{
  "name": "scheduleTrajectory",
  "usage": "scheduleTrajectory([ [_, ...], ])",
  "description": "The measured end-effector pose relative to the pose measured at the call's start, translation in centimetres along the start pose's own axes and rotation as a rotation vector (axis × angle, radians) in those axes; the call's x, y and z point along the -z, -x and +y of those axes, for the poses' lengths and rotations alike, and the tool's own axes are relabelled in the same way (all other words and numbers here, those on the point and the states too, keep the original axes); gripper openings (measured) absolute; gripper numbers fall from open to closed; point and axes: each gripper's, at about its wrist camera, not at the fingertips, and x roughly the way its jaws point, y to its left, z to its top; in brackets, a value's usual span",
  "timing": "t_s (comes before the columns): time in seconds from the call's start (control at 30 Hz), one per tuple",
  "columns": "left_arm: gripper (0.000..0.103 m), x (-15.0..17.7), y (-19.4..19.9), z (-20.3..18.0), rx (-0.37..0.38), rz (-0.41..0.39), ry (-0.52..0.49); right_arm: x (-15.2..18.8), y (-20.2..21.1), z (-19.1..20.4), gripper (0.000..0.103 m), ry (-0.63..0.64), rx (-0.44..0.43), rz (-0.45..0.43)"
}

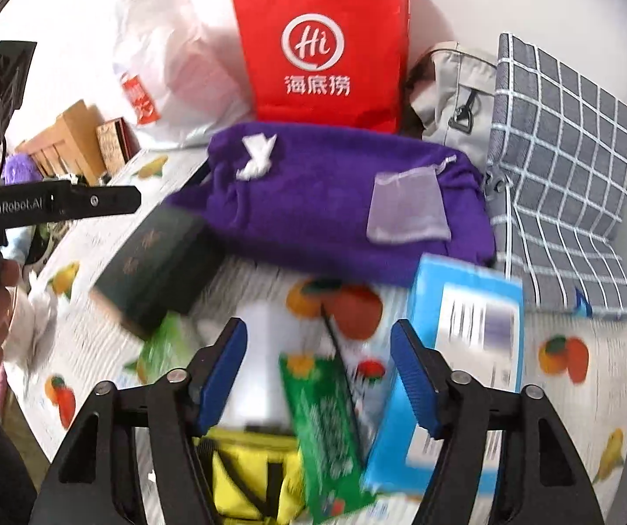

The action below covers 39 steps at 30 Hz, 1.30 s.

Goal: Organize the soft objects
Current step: 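Grasp the green snack packet with the right tool while the left tool grasps the green tissue pack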

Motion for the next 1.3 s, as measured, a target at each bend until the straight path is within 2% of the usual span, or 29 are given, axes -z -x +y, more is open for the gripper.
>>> scheduleTrajectory([
  [0.13,0.063,2.5,0.7,0.6,0.007,0.011,0.005,3.3,1.2,0.0,0.06,-0.017,0.017,0.016],
  [0.2,0.063,3.8,1.0,0.9,0.009,0.015,0.01,5.0,1.5,-0.2,0.053,-0.017,0.031,0.031],
  [0.27,0.063,5.2,1.0,1.0,0.021,0.021,0.012,6.5,1.6,-0.3,0.04,-0.006,0.038,0.048],
  [0.33,0.064,6.5,1.0,1.1,0.029,0.031,0.014,8.2,1.3,-0.5,0.037,0.001,0.052,0.076],
  [0.47,0.064,8.3,1.0,1.3,0.023,0.05,0.013,10.5,1.0,-1.0,0.037,0.005,0.06,0.094],
  [0.73,0.064,9.9,1.6,0.6,0.001,0.055,-0.01,11.2,-0.5,-0.6,0.035,0.077,0.095,0.068],
  [0.8,0.064,10.2,1.5,0.3,-0.001,0.059,-0.012,11.1,-0.6,-0.3,0.018,0.102,0.093,0.05],
  [0.87,0.064,10.2,1.3,-0.1,0.002,0.059,-0.005,11.0,-0.5,-0.2,0.01,0.105,0.089,0.04],
  [0.93,0.064,10.1,1.0,-0.5,0.019,0.059,0.004,11.1,-0.1,-0.2,0.006,0.102,0.076,0.027],
  [1.17,0.068,10.1,-1.1,-2.9,0.091,0.092,0.025,12.3,2.9,-1.7,0.003,0.002,-0.065,0.005],
  [1.3,0.068,9.7,-2.1,-3.5,0.129,0.092,0.096,13.6,4.6,-2.7,0.003,-0.031,-0.093,0.003],
])
